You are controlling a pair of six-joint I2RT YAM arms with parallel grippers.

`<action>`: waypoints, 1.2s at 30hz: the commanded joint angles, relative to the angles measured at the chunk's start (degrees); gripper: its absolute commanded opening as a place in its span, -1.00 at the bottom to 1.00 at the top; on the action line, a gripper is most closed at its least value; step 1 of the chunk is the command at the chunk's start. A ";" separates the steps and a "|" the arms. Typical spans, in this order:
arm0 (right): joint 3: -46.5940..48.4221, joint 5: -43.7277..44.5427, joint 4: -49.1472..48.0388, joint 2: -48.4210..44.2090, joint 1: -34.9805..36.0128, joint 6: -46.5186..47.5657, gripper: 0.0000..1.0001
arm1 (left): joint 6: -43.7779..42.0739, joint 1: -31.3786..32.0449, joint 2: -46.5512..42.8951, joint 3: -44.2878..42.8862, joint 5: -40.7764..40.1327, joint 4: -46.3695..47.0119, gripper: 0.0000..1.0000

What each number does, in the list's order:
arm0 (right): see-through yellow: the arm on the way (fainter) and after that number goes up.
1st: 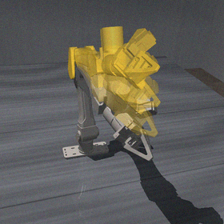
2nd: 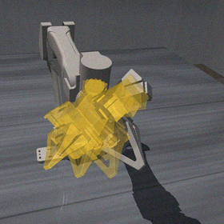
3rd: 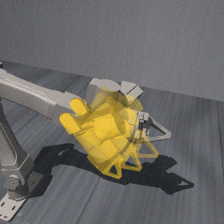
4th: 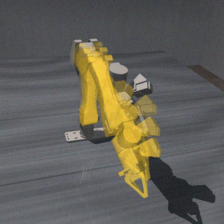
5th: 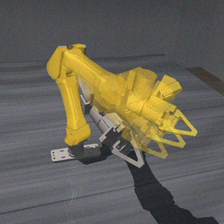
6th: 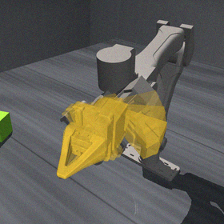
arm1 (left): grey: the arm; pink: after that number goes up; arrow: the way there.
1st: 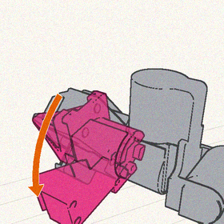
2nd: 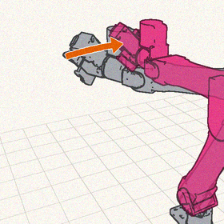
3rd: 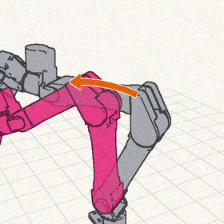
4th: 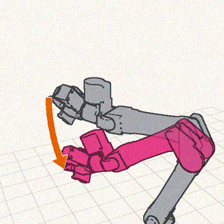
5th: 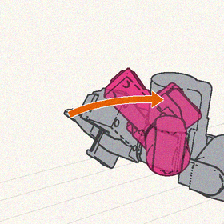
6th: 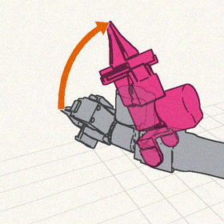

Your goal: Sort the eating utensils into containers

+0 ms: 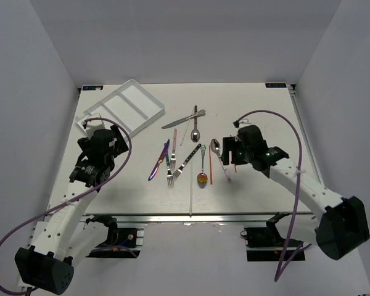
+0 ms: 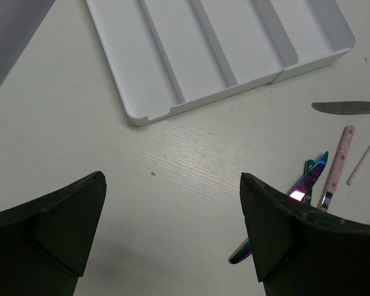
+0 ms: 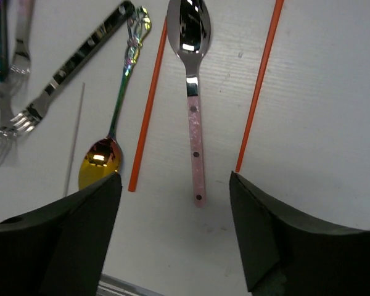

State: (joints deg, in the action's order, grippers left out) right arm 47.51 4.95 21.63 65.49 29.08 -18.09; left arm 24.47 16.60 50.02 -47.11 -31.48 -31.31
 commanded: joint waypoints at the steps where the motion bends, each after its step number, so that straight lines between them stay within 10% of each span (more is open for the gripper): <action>1: 2.42 6.57 1.85 3.75 2.73 2.79 0.45 | 0.32 -0.34 0.17 -1.75 -0.60 -0.33 0.97; 4: 2.24 6.82 0.35 8.15 4.40 3.84 -0.10 | 0.32 -0.52 0.96 -2.02 -0.24 -0.42 0.96; 18: 4.70 8.59 -5.89 26.69 5.20 6.40 -0.12 | 0.32 -0.78 1.57 -1.93 0.19 -0.94 0.96; 28: 4.52 7.97 -6.69 29.34 5.20 5.78 -0.98 | 0.32 -0.69 2.54 -2.02 1.60 -1.03 0.96; 36: 4.26 7.53 -6.33 27.06 5.11 5.69 -1.00 | 0.49 -0.78 2.63 -2.02 1.86 -1.03 0.96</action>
State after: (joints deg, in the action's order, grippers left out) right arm 51.96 13.02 15.00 94.43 34.20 -12.80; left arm 24.51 16.23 53.21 -47.42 -30.33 -32.53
